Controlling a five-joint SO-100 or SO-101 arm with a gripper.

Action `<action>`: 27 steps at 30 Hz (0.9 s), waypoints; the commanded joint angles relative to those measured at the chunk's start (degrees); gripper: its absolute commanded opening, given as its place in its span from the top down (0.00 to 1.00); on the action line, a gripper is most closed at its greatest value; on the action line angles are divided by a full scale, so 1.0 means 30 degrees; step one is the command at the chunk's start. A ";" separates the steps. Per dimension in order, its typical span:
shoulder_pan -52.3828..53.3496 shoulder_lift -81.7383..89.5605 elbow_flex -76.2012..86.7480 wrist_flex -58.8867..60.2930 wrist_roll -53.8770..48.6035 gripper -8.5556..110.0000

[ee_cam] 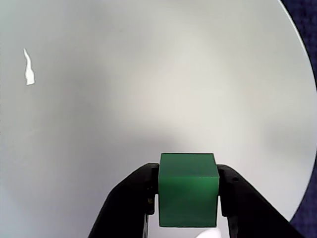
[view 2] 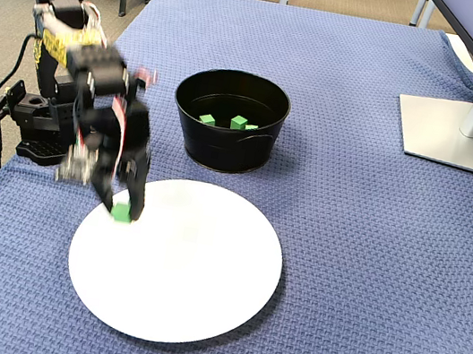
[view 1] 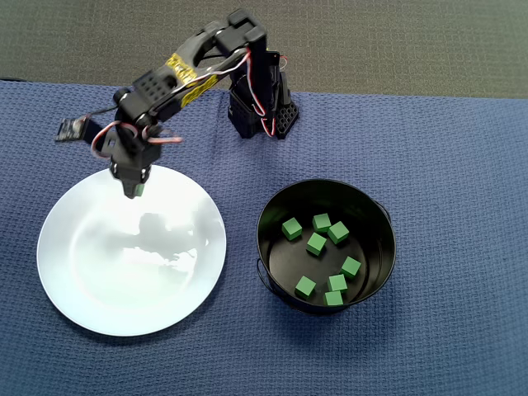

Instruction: Pick up the green cubes from the white plate and place them in the black recipient

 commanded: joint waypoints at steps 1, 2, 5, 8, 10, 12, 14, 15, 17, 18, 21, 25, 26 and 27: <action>-0.1641 0.4102 -0.2344 0.3633 0.2168 0.93; -0.2139 0.4922 -0.2432 0.4160 0.2607 0.93; -0.4277 0.7207 -0.2666 0.5771 0.4043 0.93; -0.7412 0.8848 -0.2754 0.6943 0.5977 0.93; -0.9961 0.9639 -0.2607 0.7559 0.7090 0.93; -1.2217 1.0078 -0.2051 0.7383 0.8496 0.93; -1.4297 1.0400 -0.1201 0.6592 0.9814 0.93; -1.5322 1.0547 -0.0791 0.6094 1.0283 0.93; -1.6963 1.0547 -0.0117 0.4893 1.1221 0.93; -1.7754 1.0430 0.0293 0.4277 1.1367 0.93; -1.9395 0.9873 0.1553 0.1992 1.1689 0.93; -2.0684 0.7646 0.1963 0.0410 1.2363 0.93; -2.0918 0.7002 0.1904 0.0264 1.2334 0.81; -2.1123 0.6504 0.1816 0.0205 1.2100 0.63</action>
